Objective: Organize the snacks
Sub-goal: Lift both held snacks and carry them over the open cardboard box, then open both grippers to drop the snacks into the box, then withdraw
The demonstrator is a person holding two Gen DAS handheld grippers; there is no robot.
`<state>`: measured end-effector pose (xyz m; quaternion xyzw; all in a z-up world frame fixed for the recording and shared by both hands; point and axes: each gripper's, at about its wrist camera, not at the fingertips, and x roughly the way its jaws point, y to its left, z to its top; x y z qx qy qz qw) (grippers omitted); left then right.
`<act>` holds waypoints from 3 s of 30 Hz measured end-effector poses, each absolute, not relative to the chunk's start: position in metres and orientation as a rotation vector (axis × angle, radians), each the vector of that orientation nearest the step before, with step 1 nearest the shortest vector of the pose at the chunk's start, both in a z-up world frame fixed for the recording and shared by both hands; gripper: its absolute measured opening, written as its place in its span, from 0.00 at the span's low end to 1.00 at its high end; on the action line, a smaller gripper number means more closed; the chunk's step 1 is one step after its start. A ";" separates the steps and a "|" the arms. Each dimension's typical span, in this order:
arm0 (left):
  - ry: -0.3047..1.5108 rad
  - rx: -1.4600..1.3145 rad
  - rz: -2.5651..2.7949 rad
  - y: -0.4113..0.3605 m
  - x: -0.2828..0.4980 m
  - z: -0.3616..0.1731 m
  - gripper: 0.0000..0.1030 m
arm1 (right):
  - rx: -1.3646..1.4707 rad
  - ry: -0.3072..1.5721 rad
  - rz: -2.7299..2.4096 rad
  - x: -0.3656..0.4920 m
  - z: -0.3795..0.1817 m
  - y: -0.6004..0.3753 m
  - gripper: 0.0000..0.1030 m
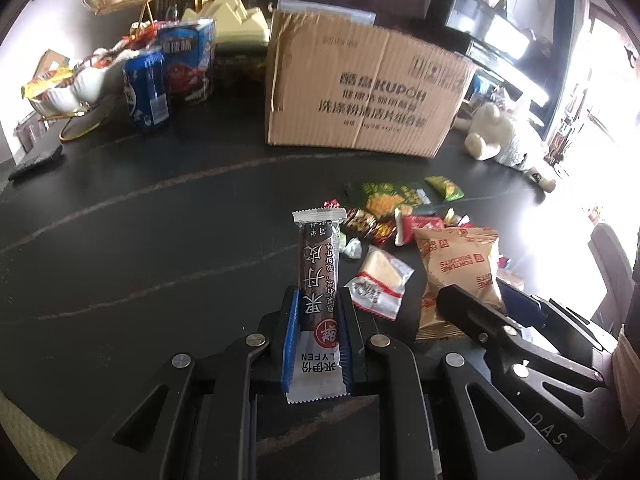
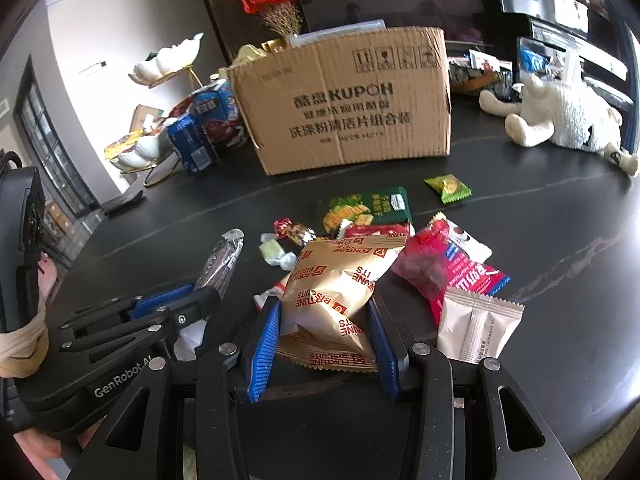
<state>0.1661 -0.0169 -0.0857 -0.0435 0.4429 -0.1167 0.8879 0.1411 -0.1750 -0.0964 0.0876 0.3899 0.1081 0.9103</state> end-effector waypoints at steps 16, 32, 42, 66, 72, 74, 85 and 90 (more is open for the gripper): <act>0.748 -0.034 -0.259 -0.024 0.164 -0.021 0.18 | 0.117 0.682 0.225 0.147 -0.032 -0.185 0.43; 0.702 -0.019 -0.282 -0.033 0.221 0.028 0.18 | 0.157 0.587 0.207 0.206 0.025 -0.199 0.44; 0.724 -0.006 -0.280 -0.036 0.268 0.039 0.18 | 0.136 0.578 0.192 0.247 0.041 -0.202 0.44; 0.813 -0.001 -0.267 -0.055 0.401 0.037 0.19 | 0.040 0.657 0.175 0.364 0.041 -0.203 0.44; 0.746 0.065 -0.169 -0.052 0.396 0.033 0.49 | 0.041 0.670 0.136 0.373 0.027 -0.209 0.59; 0.741 0.060 -0.164 -0.049 0.390 0.033 0.49 | 0.033 0.664 0.119 0.369 0.025 -0.210 0.60; 0.674 0.074 -0.145 -0.043 0.327 0.052 0.56 | 0.063 0.639 0.120 0.317 0.039 -0.217 0.60; 0.640 0.075 -0.156 -0.043 0.294 0.064 0.60 | 0.086 0.634 0.118 0.283 0.047 -0.221 0.60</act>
